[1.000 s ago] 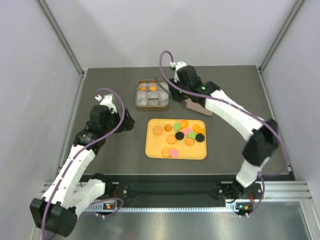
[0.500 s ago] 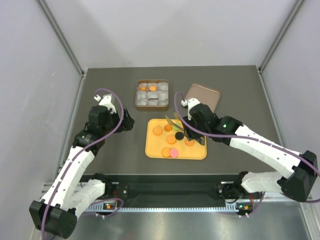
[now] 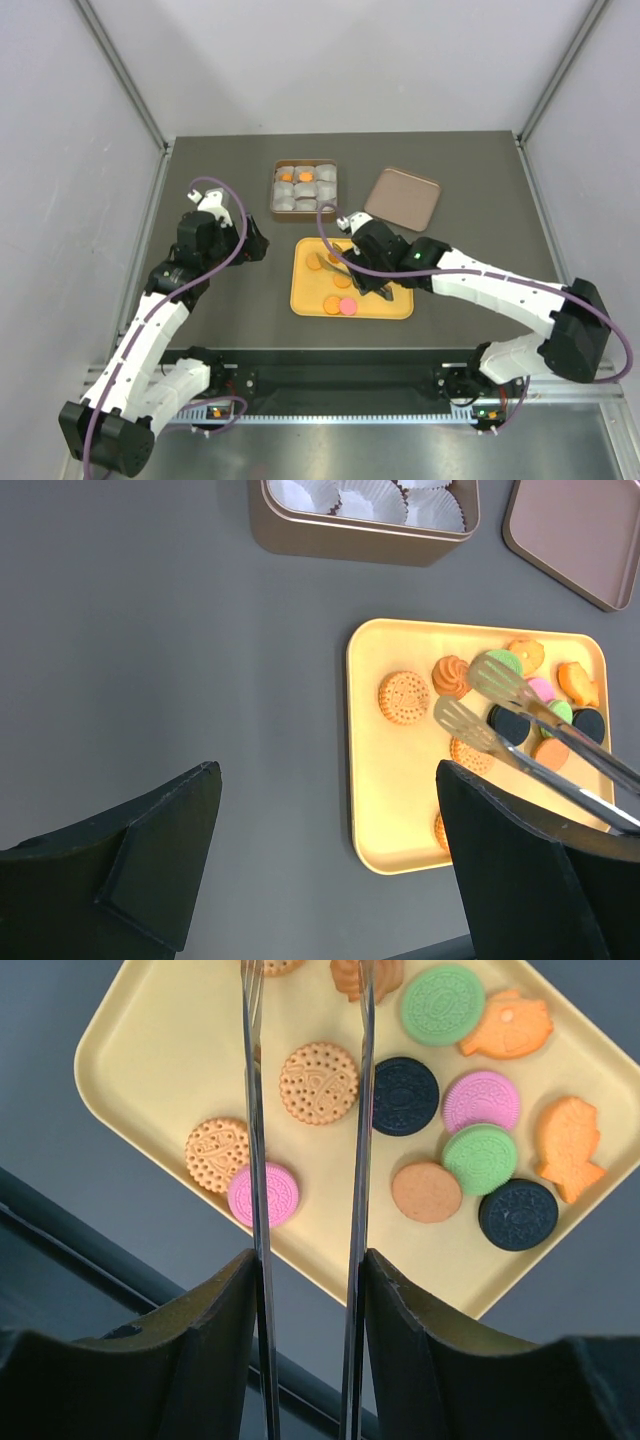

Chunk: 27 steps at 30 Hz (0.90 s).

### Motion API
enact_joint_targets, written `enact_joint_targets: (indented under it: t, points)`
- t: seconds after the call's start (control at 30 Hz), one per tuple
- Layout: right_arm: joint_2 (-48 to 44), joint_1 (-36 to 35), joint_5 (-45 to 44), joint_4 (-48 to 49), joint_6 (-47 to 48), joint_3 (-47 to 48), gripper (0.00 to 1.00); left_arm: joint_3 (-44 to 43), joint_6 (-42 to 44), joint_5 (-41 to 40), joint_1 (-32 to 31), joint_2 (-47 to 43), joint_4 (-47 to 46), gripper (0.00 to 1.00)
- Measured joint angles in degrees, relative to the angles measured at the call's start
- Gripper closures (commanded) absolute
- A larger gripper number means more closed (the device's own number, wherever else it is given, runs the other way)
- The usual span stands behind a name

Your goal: Pack the cookies

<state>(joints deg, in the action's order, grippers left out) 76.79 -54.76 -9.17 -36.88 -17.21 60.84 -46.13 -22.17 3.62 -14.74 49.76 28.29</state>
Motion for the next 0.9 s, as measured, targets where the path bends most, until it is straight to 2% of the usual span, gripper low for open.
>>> enact_joint_targets:
  t: [0.9]
  points:
    - [9.4,-1.36,1.36,2.78,0.13,4.17,0.53,0.02,0.0,0.0,0.0,0.0,0.0,0.07]
